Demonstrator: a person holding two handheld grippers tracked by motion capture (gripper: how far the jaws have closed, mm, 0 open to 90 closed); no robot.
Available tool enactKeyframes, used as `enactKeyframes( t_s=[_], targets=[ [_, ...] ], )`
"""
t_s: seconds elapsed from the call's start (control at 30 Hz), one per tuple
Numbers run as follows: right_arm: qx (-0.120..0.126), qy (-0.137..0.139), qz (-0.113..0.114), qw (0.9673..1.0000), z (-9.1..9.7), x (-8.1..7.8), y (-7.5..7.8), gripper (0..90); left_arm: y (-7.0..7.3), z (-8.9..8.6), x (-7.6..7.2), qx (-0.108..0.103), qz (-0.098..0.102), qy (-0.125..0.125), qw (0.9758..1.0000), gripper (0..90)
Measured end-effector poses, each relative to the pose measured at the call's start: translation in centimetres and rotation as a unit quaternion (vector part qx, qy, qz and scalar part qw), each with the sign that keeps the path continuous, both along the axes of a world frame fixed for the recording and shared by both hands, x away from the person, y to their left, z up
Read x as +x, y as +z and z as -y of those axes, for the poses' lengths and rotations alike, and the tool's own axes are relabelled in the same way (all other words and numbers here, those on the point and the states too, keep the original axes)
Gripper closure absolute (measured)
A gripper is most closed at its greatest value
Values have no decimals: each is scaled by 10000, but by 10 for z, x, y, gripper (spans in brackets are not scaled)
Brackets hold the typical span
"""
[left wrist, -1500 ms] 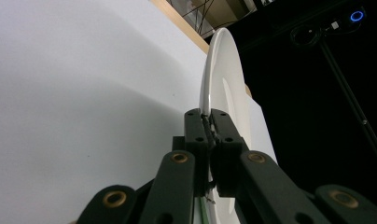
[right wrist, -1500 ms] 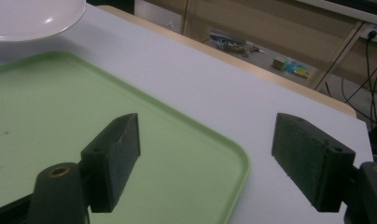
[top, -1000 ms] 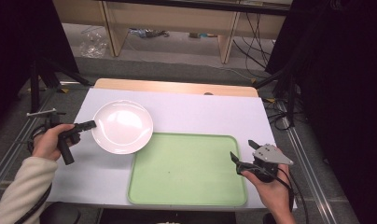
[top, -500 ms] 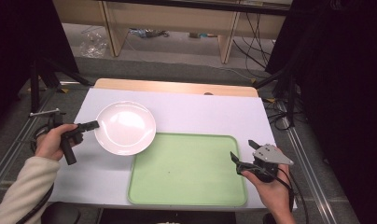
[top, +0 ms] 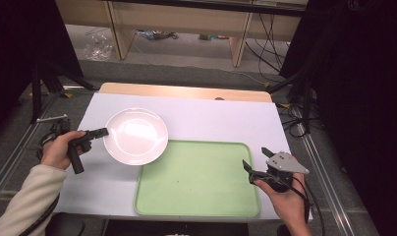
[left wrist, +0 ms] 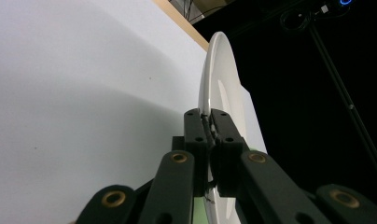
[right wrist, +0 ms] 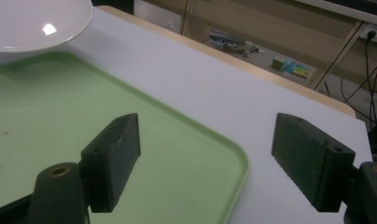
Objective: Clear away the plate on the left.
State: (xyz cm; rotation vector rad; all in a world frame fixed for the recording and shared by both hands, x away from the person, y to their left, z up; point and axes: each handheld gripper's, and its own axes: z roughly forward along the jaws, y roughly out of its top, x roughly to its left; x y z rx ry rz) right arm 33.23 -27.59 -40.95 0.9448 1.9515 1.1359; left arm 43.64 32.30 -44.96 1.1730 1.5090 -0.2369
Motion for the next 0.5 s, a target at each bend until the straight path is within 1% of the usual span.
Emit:
enactKeyframes(
  t_s=[0.03,0.07,0.1,0.13,0.2,0.3,0.33,0.43,0.47,0.5],
  targets=[
    [0,0,0,10000,0,0,0,245,0,1,0,2,-32,1,10000,861],
    [7,-1,-19,10000,0,0,0,245,0,3,0,-72,-14,54,10000,861],
    [7,-1,-19,10000,0,0,0,245,0,3,0,-72,-14,54,10000,861],
    [4,-1,-21,10000,0,0,0,245,0,4,0,-8,-71,-11,10000,861],
    [5,-4,-15,10000,0,0,0,245,0,5,0,18,-101,-51,9999,861],
    [5,-6,-6,10000,0,0,0,245,0,6,0,24,-82,-55,9999,860],
    [-10,11,-45,10000,0,-1,1,245,0,8,0,17,-68,-57,10000,860],
    [11,-9,-18,10000,0,-1,0,245,1,8,0,17,-92,-80,9999,860],
    [-9,9,-42,10000,0,-1,1,245,0,10,0,-60,-46,-63,10000,860],
    [-9,10,-41,10000,0,-1,1,245,0,10,0,-60,-46,-63,10000,860]
  ],
)
